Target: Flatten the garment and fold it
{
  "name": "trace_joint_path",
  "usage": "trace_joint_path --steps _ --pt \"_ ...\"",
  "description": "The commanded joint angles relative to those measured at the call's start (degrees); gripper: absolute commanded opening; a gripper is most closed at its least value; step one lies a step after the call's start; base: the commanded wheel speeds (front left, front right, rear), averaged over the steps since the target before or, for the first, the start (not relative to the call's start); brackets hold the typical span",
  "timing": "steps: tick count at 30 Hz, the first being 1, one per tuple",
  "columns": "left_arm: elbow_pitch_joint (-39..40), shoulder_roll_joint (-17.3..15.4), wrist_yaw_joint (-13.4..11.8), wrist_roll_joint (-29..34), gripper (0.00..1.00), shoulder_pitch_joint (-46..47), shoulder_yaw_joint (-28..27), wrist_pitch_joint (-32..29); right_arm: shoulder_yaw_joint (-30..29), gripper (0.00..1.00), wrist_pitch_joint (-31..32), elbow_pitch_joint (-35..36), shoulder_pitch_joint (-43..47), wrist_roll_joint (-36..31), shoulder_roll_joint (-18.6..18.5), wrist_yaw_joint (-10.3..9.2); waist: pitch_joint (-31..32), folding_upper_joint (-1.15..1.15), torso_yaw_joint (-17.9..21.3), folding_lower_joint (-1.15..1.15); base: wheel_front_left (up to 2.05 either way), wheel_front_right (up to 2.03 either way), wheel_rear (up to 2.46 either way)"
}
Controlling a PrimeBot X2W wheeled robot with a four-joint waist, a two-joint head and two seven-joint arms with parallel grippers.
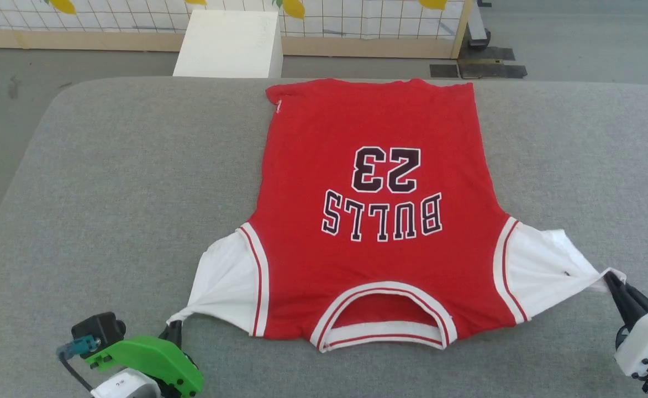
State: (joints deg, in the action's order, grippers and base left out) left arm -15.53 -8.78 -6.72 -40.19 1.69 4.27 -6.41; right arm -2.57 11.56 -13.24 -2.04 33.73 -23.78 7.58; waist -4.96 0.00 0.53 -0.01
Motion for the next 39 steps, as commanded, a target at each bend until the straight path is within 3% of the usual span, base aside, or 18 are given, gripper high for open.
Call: trace_joint_path --steps 1,7,15,22,24,25,32,35,39 --pt "1.5 -1.5 -1.5 1.8 0.0 -1.3 0.5 -1.4 -0.2 0.0 1.7 1.5 0.7 -1.3 0.0 -0.09 -0.4 0.0 0.1 0.01 0.0 0.0 0.0" --pt "5.0 -4.9 -5.0 7.4 0.0 -1.4 5.0 -8.1 5.7 0.0 14.4 4.2 -3.0 -8.0 -2.0 -0.09 -2.1 0.0 0.9 0.01 0.0 0.0 0.0" --pt "8.3 -4.7 -6.4 7.8 0.0 0.2 5.7 -9.4 14.9 0.0 34.4 -0.5 -12.3 -12.9 -2.4 -0.09 -4.9 0.0 0.6 0.01 0.0 0.0 0.0" --pt "9.2 -4.1 -6.1 7.3 0.0 1.6 5.6 -8.1 18.7 0.0 41.3 -4.9 -14.9 -13.8 -2.0 -0.09 -6.3 0.0 -0.6 0.01 0.0 0.0 0.0" --pt "9.2 -4.0 -6.1 7.2 0.0 1.6 5.6 -8.0 18.7 0.45 40.8 -5.3 -15.2 -13.4 -2.1 -0.09 -6.2 0.0 -0.6 0.01 0.0 0.0 0.0" --pt "9.2 -4.0 -6.1 7.1 0.0 1.6 5.5 -7.9 18.3 1.0 40.1 -5.3 -15.4 -13.0 -2.1 -0.09 -6.1 0.0 -0.5 0.01 0.0 0.0 0.0" --pt "9.6 -4.1 -6.3 6.7 0.0 1.0 5.4 -7.8 11.6 1.0 39.2 -0.4 -14.8 -8.3 -3.6 -0.09 -4.1 0.0 0.5 0.01 0.0 0.0 0.0" --pt "9.9 -4.2 -6.3 6.4 0.0 0.7 5.4 -7.9 5.8 1.0 40.1 4.1 -13.1 -6.0 -3.9 -0.09 -3.2 0.0 1.0 0.01 0.0 0.0 0.0" --pt "10.2 -4.4 -6.4 6.4 0.0 0.2 5.3 -7.8 -2.8 1.0 38.9 10.4 -11.0 -4.9 -1.8 -0.09 -2.3 0.0 1.4 0.01 0.0 0.0 0.0"
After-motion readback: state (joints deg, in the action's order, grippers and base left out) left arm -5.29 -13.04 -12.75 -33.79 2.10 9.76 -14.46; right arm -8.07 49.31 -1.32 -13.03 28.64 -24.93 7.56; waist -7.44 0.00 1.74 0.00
